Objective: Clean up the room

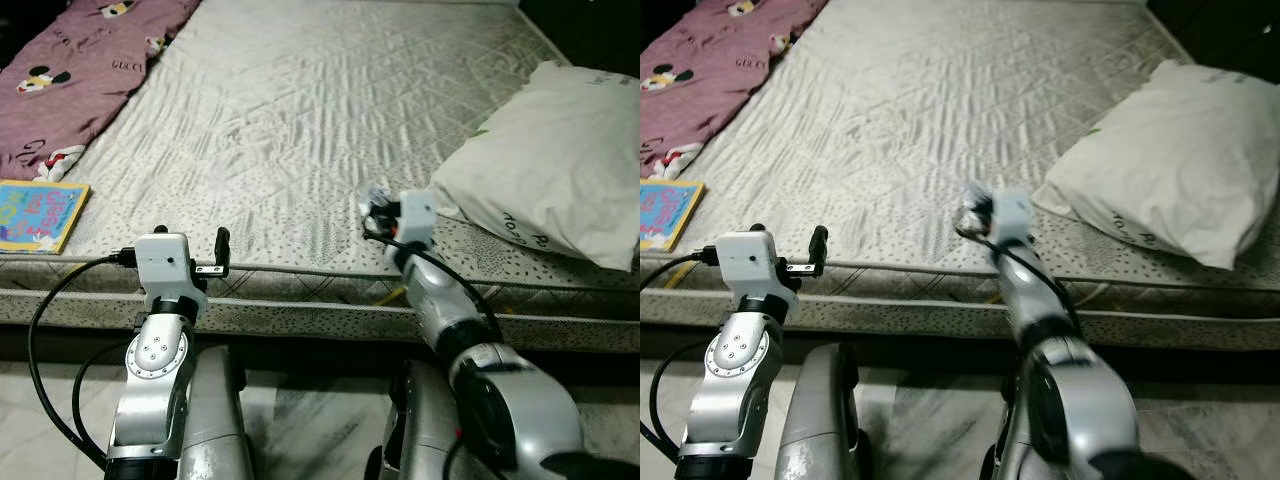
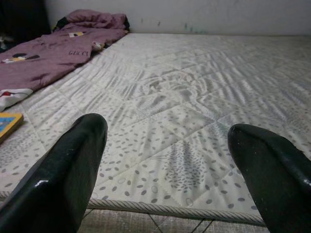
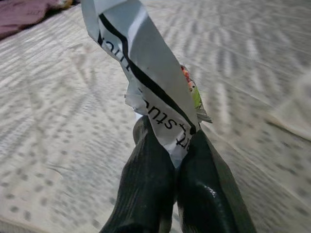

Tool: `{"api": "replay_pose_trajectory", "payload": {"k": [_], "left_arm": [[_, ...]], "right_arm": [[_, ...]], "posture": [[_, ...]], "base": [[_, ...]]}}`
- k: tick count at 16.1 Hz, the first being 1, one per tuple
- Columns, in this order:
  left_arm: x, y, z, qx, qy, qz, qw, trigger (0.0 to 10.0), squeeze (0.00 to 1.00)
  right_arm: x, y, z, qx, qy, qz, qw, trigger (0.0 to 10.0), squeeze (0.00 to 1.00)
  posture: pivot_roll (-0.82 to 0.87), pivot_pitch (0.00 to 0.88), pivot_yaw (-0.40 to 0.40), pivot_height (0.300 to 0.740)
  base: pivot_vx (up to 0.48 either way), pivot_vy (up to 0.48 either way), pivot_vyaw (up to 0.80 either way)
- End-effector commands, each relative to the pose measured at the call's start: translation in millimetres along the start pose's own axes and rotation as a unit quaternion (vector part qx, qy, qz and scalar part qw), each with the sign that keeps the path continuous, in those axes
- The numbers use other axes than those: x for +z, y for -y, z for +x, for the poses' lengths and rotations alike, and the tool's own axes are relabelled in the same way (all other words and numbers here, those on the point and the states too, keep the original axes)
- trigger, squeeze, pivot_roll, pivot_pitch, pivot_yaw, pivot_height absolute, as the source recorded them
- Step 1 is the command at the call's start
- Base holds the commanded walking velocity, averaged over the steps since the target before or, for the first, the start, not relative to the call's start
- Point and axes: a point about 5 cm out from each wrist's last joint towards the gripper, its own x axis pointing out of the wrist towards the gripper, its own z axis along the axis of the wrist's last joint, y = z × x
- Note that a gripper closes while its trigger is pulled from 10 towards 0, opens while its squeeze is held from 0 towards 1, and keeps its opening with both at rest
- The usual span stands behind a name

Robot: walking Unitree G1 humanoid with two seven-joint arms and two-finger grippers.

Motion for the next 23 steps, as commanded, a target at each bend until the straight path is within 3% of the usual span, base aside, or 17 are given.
{"api": "replay_pose_trajectory", "payload": {"k": [1,2,3,6,8,9,10,12,14,17,21,23], "left_arm": [[-1.5,-6.5,0.4,0.006,0.002,0.002,1.0,10.0,0.0],[-2.4,-7.7,0.3,0.01,0.003,0.004,1.0,10.0,0.0],[-3.4,-9.6,1.0,0.02,0.007,0.008,1.0,10.0,0.0],[-4.1,-7.6,-0.4,0.016,0.008,0.008,1.0,10.0,0.0],[-6.4,-7.8,-1.8,0.021,-0.002,0.009,1.0,10.0,0.0],[-13.8,-6.1,-4.1,0.016,-0.033,-0.01,0.999,10.0,0.0],[-15.3,-3.7,-5.1,0.0,-0.032,-0.006,0.999,10.0,0.0],[-15.7,0.9,-7.0,-0.028,-0.024,0.001,0.999,10.0,0.0],[-14.9,1.6,-11.5,-0.026,-0.025,-0.006,0.999,10.0,0.0],[-17.5,-4.1,-22.6,-0.015,-0.032,-0.007,0.999,10.0,0.0],[-21.0,8.0,-24.6,-0.057,-0.043,-0.022,0.997,10.0,0.0],[-23.3,6.9,-25.2,-0.049,-0.049,-0.037,0.997,10.0,0.0]], "right_arm": [[3.7,1.3,-2.4,0.004,0.015,0.004,1.0,0.0,0.0],[1.3,3.2,-6.6,0.004,0.019,0.0,1.0,0.0,0.0],[-8.7,11.7,-26.6,-0.012,0.023,-0.009,1.0,10.0,0.0],[-15.6,20.3,-54.9,-0.034,0.03,-0.023,0.999,10.0,0.0],[-14.0,27.0,-64.8,-0.06,0.032,-0.041,0.997,10.0,0.0],[-8.6,27.1,-79.2,-0.044,0.031,-0.066,0.996,10.0,0.0],[-6.3,23.8,-83.5,-0.033,0.037,-0.081,0.995,10.0,0.0],[1.5,21.5,-86.7,-0.047,0.051,-0.094,0.993,10.0,0.0],[0.0,20.6,-86.6,-0.059,0.027,-0.064,0.996,10.0,0.0],[-0.3,2.4,-89.6,-0.033,0.057,-0.051,0.997,10.0,0.0],[-0.3,3.3,-88.3,-0.038,0.042,-0.02,0.998,10.0,0.0],[0.9,4.1,-85.5,-0.04,0.046,-0.005,0.998,10.0,0.0]], "posture": [[-0.03,0.0,-0.016,0.519],[-0.03,0.0,-0.019,0.519],[-0.03,0.0,-0.017,0.519],[-0.04,0.0,-0.008,0.519],[-0.05,0.0,0.001,0.519],[-0.08,0.0,0.028,0.519],[-0.09,0.0,0.038,0.519],[-0.09,0.0,0.026,0.519],[-0.07,0.0,0.007,0.519],[-0.07,0.0,0.001,0.519],[-0.08,0.0,-0.007,0.519],[-0.08,0.0,-0.005,0.528]], "base": [[0.0,0.0,0.0],[0.0,0.0,0.0],[0.0,0.0,0.0],[0.0,0.0,0.0],[0.0,0.0,0.0],[0.0,0.0,0.0],[0.0,0.0,0.0],[0.0,0.0,0.0],[0.0,0.0,0.0],[0.0,0.0,0.0],[0.0,0.0,0.0],[0.0,0.0,0.0]]}}
